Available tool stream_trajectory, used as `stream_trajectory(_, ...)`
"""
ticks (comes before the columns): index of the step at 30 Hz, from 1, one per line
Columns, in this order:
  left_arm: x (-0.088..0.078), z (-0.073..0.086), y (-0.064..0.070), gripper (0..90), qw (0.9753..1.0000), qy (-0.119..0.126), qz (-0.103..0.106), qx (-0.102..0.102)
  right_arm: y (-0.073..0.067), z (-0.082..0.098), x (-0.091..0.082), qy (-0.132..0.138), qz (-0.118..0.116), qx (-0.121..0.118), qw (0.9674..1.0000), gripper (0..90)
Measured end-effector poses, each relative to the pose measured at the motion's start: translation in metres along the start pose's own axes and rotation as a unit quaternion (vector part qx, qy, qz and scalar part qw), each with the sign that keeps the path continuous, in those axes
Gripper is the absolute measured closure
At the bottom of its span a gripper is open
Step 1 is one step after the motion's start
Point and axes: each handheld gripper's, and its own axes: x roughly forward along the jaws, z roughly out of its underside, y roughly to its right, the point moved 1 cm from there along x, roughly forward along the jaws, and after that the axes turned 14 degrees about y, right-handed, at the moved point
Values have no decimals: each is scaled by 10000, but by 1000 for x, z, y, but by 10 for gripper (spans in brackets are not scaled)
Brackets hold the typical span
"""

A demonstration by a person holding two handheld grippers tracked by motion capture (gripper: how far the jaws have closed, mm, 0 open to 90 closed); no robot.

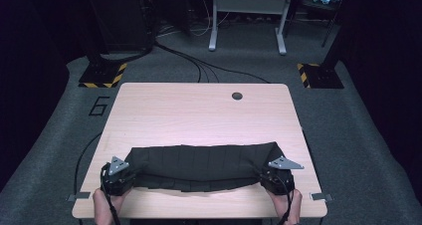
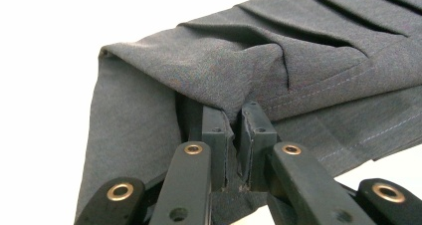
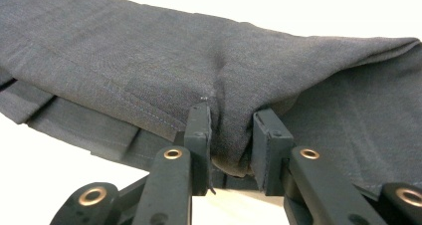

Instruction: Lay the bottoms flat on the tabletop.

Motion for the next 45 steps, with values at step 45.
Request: stream_trajectory(45,36,-77,-31,837,9998,169,95,40,31,-90,45,44,96,-211,9997,733)
